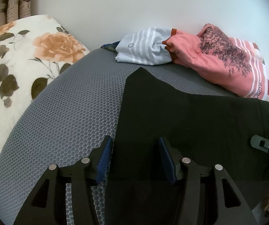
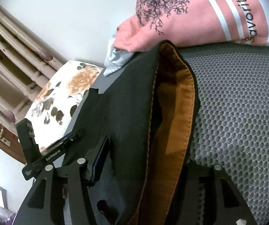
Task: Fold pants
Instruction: 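Lower the folded trousers onto the bed with both grippers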
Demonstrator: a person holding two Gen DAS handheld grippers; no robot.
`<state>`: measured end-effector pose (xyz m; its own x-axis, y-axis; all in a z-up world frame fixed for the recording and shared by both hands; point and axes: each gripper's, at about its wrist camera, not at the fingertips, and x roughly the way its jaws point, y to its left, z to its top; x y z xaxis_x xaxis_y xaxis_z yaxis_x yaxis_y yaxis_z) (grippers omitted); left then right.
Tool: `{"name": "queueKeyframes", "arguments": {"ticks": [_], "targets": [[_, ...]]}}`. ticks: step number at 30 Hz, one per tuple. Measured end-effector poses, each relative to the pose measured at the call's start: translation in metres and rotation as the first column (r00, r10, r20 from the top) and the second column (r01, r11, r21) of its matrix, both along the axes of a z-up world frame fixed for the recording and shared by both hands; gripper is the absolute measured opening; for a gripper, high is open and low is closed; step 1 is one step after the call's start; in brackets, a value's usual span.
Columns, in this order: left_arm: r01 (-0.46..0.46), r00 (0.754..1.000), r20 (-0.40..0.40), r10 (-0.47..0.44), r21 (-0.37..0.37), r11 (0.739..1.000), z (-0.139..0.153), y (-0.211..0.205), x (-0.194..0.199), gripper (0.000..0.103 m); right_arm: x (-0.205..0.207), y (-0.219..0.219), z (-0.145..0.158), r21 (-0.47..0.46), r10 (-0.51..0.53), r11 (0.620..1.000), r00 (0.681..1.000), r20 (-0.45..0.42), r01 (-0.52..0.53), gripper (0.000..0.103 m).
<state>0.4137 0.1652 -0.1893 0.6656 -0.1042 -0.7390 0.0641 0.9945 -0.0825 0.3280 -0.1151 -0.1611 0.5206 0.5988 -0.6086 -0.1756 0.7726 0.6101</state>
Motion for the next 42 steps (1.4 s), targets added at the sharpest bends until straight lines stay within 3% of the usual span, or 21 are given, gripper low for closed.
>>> {"name": "queueKeyframes", "arguments": {"ticks": [8,20,42], "targets": [[-0.012,1.000,0.004,0.012,0.029,1.000,0.0003,-0.0018,-0.0002,0.057,0.0005,0.0000,0.0007,0.011,0.002,1.000,1.000,0.001,-0.002,0.052],[0.019,1.000,-0.011,-0.019,-0.029,0.999,-0.0018,-0.0003,0.0018,0.057,-0.0036,-0.0083,0.0013,0.027,0.007,1.000,1.000,0.004,-0.007,0.055],[0.012,1.000,0.000,-0.012,0.022,1.000,-0.0010,-0.0039,0.0004,0.059,-0.0011,0.0005,0.0033,-0.008,0.013,1.000,1.000,-0.005,-0.013,0.057]]}}
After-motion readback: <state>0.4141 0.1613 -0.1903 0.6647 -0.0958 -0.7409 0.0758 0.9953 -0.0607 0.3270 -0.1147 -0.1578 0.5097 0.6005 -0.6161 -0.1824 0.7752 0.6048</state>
